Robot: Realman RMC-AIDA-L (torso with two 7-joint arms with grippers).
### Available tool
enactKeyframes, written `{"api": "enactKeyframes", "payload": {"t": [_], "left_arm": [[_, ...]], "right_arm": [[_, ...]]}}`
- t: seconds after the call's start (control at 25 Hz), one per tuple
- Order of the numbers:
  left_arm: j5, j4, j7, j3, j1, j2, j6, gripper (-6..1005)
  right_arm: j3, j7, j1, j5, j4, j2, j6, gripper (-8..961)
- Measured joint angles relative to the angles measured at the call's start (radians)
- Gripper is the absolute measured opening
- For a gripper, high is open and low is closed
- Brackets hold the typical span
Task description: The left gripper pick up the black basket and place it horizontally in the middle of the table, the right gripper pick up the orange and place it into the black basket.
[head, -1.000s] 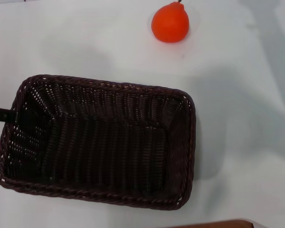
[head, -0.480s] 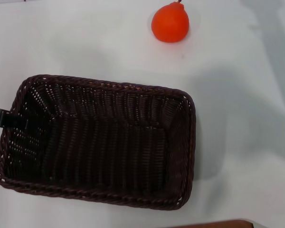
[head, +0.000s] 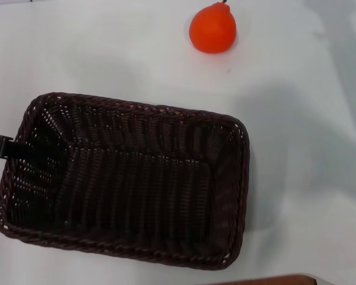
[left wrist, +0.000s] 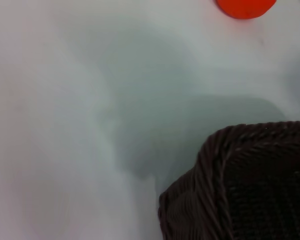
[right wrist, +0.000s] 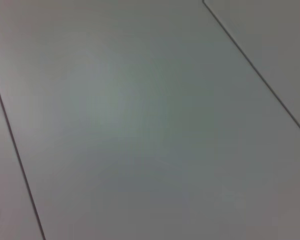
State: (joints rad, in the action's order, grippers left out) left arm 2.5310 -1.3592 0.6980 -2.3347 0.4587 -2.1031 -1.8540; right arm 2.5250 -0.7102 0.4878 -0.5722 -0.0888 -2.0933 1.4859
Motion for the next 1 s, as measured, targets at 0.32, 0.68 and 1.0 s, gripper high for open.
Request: {"api": "enactKeyframes", "payload": {"t": [0.32,0.68,1.0], "left_arm": [[-0.077,-0.021,0.018,-0.068,-0.002,0.002,-0.005,209],[-0.219,0.049,-0.043,-0.286,0.009,0.037,-0.013,199],[-0.225,0.060,-0.106,-0.315,0.002,0.008,0.044,196]], "right_arm": [[0.005,0.000,0.000,0.000,0.002,0.001,0.000,929],[0.023,0.000,0.000,0.000,0.003,0.001,-0.005,929],[0.025,0.000,0.005,0.000,-0.003,0.001,-0.028,929]]}}
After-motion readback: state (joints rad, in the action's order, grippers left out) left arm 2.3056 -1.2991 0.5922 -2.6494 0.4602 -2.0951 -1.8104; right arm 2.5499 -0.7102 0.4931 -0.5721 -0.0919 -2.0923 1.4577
